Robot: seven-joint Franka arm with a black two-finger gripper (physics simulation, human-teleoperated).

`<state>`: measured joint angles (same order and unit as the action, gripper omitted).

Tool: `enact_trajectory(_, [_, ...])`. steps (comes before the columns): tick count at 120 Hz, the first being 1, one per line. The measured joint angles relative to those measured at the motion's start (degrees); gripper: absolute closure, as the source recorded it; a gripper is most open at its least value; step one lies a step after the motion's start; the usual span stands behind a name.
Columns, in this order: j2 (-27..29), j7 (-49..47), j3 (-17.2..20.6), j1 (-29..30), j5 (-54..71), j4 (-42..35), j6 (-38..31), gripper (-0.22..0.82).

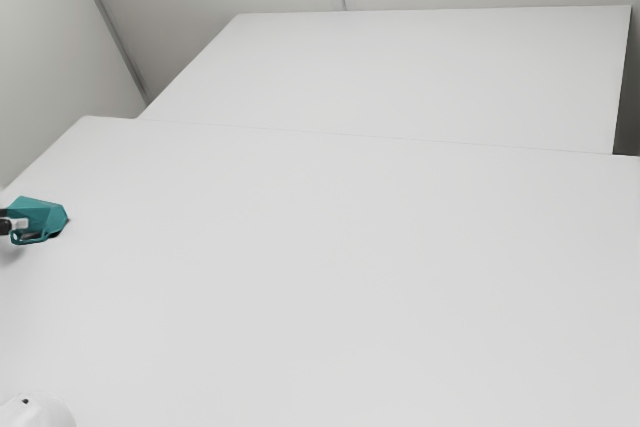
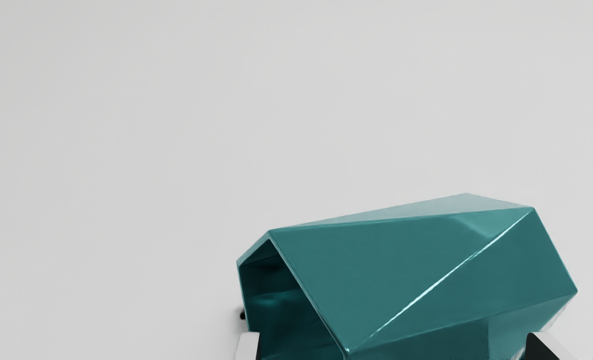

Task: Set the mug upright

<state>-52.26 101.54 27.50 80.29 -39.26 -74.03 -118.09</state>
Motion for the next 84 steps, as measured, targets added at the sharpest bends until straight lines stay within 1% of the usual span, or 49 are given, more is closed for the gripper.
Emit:
enact_trajectory(27, [0.07, 0.67, 0.0, -0.09, 0.06, -1.74, -0.49, 0.04])
enact_trajectory(57, [-0.1, 1.16, 0.36, -0.63, 0.13, -1.75, -1.26, 0.07])
enact_trajectory(65, [-0.1, 1.26, 0.55, -0.65, 0.12, -1.75, -1.49, 0.12])
enact_trajectory(84, [-0.02, 1.45, 1.36, -0.66, 0.27, -1.58, -2.22, 0.34])
